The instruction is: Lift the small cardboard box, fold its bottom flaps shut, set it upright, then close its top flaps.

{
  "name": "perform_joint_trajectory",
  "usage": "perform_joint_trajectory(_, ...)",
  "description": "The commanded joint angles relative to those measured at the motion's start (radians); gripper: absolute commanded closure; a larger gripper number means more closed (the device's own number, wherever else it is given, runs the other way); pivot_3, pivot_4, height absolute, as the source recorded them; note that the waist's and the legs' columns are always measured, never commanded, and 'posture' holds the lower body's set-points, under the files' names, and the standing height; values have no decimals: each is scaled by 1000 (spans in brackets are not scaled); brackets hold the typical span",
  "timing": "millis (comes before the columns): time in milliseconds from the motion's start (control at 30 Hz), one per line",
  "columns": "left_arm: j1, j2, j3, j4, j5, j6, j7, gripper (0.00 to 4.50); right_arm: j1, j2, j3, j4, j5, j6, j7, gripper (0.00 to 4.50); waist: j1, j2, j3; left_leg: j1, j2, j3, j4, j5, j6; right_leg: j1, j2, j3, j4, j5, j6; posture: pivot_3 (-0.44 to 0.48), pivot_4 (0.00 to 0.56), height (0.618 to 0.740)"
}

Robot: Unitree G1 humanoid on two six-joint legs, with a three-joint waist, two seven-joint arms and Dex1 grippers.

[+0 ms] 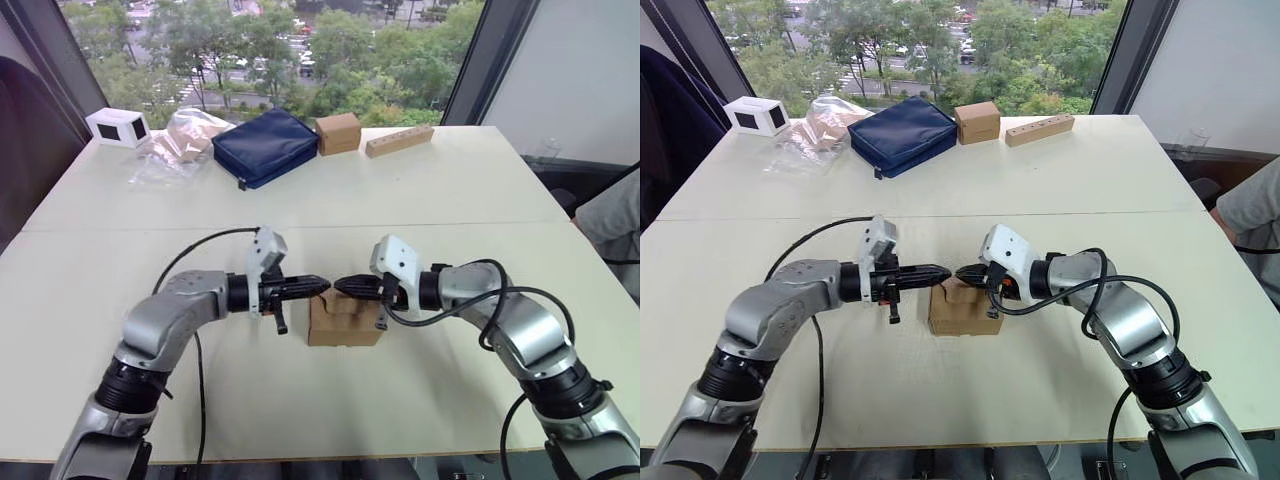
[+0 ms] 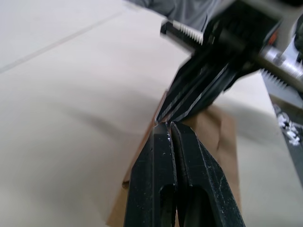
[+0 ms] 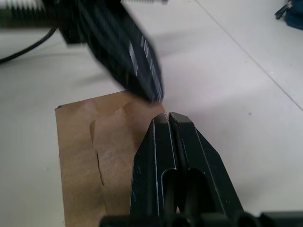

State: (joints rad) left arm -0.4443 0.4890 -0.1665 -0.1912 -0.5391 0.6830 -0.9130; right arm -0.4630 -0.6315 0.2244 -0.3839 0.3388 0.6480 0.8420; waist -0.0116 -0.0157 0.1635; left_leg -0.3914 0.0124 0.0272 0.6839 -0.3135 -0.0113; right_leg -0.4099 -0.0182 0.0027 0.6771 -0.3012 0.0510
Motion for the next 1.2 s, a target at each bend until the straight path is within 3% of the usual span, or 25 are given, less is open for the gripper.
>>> perform_joint_trajectory(33, 1, -3, -13, 0, 35, -60, -14, 4440, 12, 2, -105, -75, 66, -11, -2, 4500, 0, 0, 0, 0, 0, 0, 0, 0, 0, 0, 0, 0, 0, 0, 0, 0, 150, 740)
perform_joint_trajectory(200, 6, -10, -10, 8, 37, -72, -20, 4440, 83, -41, -129, -153, 109, -11, 41, 4500, 1, 0, 0, 0, 0, 0, 0, 0, 0, 1, 0, 0, -1, 0, 0, 0, 150, 740)
perform_joint_trajectory(367, 8, -29, 5, 14, 27, -69, -10, 4440, 107, -76, -75, -201, 80, 0, 48, 4500, -1, 0, 0, 0, 0, 0, 0, 0, 0, 1, 0, 0, -1, 0, 0, 0, 150, 740)
perform_joint_trajectory(633, 3, -58, 24, 26, 18, -60, 13, 4440, 119, -103, 16, -164, -22, -49, 48, 4500, 2, 0, 0, 0, 0, 0, 0, 0, 0, 1, 0, 0, -1, 0, 0, 0, 150, 740)
perform_joint_trajectory(1200, 18, -77, 26, 26, 10, -50, 35, 4440, 108, -89, 69, -80, -142, -111, 26, 4500, 1, 0, 0, 0, 0, 0, 0, 0, 0, 1, 0, 0, -2, 0, 0, 0, 150, 740)
